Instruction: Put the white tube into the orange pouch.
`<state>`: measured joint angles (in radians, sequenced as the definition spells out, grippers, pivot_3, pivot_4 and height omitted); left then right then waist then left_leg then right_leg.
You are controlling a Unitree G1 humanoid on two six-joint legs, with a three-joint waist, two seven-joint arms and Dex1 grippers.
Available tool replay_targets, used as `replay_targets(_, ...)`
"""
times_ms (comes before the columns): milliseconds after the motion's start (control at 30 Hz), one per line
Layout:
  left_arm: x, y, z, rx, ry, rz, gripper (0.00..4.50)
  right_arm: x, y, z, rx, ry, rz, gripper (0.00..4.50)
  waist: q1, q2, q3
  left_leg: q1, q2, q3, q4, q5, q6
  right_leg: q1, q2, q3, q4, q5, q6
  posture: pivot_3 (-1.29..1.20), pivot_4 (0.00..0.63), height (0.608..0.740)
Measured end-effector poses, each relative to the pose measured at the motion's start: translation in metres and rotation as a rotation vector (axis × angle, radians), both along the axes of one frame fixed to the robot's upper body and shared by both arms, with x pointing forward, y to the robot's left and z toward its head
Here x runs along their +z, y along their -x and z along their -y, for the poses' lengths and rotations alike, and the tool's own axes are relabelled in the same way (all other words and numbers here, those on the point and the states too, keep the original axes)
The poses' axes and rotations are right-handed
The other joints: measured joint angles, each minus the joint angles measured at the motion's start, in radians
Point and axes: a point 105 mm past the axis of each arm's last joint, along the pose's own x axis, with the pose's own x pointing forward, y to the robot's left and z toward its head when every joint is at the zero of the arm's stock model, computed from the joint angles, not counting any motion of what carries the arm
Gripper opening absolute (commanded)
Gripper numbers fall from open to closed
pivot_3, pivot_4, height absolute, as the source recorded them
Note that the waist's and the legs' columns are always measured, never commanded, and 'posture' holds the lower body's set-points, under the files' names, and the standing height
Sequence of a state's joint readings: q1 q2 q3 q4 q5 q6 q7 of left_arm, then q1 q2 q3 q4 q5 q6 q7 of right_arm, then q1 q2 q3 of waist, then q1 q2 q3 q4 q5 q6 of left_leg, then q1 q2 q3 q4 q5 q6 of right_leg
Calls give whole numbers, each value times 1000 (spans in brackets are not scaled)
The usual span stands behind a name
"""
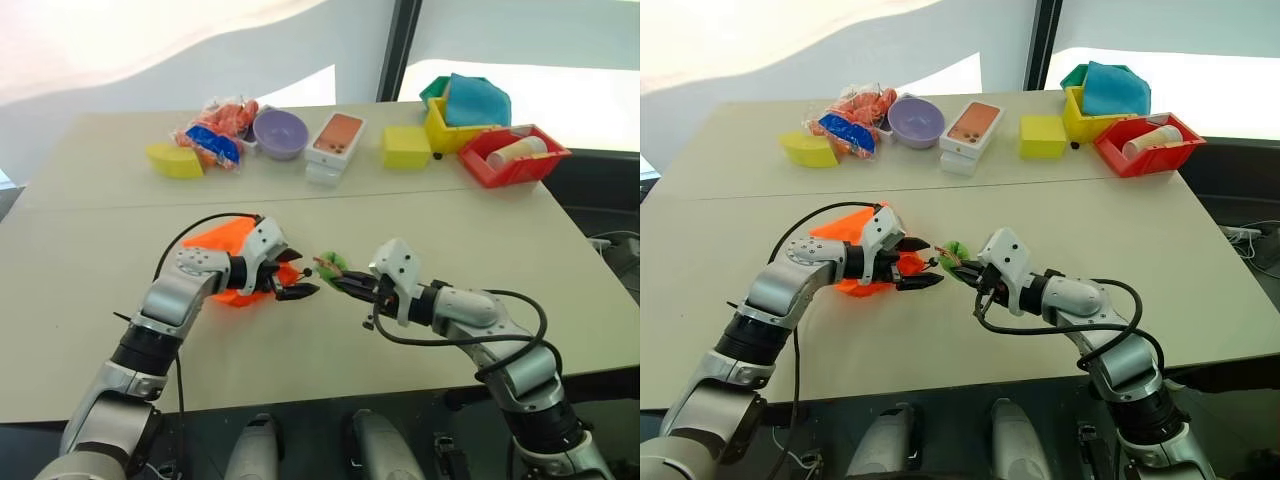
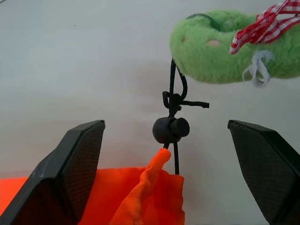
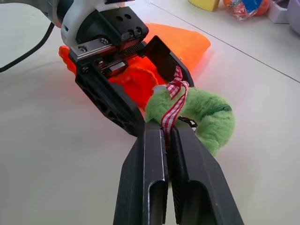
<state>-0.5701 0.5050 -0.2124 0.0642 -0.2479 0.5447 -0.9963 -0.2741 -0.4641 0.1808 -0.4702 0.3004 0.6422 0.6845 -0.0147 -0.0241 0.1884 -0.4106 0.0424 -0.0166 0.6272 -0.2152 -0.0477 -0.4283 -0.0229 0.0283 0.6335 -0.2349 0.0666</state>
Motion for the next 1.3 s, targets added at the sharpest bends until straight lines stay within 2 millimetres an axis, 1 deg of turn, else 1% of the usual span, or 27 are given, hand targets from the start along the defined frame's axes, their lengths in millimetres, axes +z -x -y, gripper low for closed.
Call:
replay_targets(100, 5, -3, -4, -18, -16, 93, 4477, 0, -1, 3, -13, 0, -1, 0, 0, 0, 0, 0, 0, 0, 0, 0, 0, 0, 0, 0, 0, 0, 0, 0, 150, 740)
replay_targets(200, 10, -2, -18, -27, -33, 190, 4477, -3, -1, 13, -54, -38, -36, 0, 0, 0, 0, 0, 0, 0, 0, 0, 0, 0, 0, 0, 0, 2, -3, 0, 150, 740)
replay_targets(300, 9, 1, -27, -25, -28, 217, 4477, -2, -1, 20, -81, -100, -72, 0, 0, 0, 0, 0, 0, 0, 0, 0, 0, 0, 0, 0, 0, 2, -4, 0, 150, 740)
replay_targets(433, 8, 7, -32, -26, -12, 243, 4477, 2, 0, 21, -83, -173, -112, 0, 2, 0, 0, 0, 0, 0, 1, 0, 0, 1, 0, 0, 0, 2, -4, 0, 150, 740)
replay_targets(633, 5, 9, -36, -10, -43, 329, 4477, 5, 3, 20, -65, -255, -160, 0, 1, 0, 0, 0, 0, 0, 1, 0, 0, 1, -1, 0, 0, 2, -4, 0, 150, 740)
replay_targets(733, 3, 10, -35, 3, -33, 329, 4477, 8, 3, 22, -71, -276, -163, 0, 2, 0, 0, 0, 0, 0, 1, 0, 0, 1, -1, 0, 0, 2, -3, 0, 150, 740)
replay_targets(833, -2, 11, -33, 17, 1, 286, 4477, 2, 5, 28, -84, -262, -182, 0, 3, 0, 0, 0, 0, 0, 1, 0, 0, 1, -1, 0, 0, 2, -3, 0, 150, 740)
replay_targets(933, 1, 11, -34, 35, 32, 258, 4477, -16, 15, 41, -86, -176, -235, 0, 2, 0, 0, 0, 0, 0, 1, 0, 0, 1, -1, 0, 0, 2, -3, 0, 150, 740)
replay_targets(1000, 3, 10, -37, 43, 39, 258, 4477, -22, 20, 43, -73, -145, -254, 0, -1, 0, 0, 1, 0, 0, 1, 0, 0, 1, -1, 0, 0, 0, 0, 0, 150, 740)
replay_targets(1133, 4, 10, -37, 36, 38, 266, 4477, -23, 29, 36, -25, -123, -258, 0, -1, 0, 0, 1, 0, 0, 1, 0, 0, 1, 0, 0, 1, 0, 0, 0, 150, 740)
replay_targets(1300, 6, 11, -36, 12, 35, 274, 4477, -21, 27, 35, -33, -132, -245, 0, 2, 0, 0, 1, 0, 0, 2, 0, 0, 1, -1, 0, 1, 0, 0, 0, 150, 740)
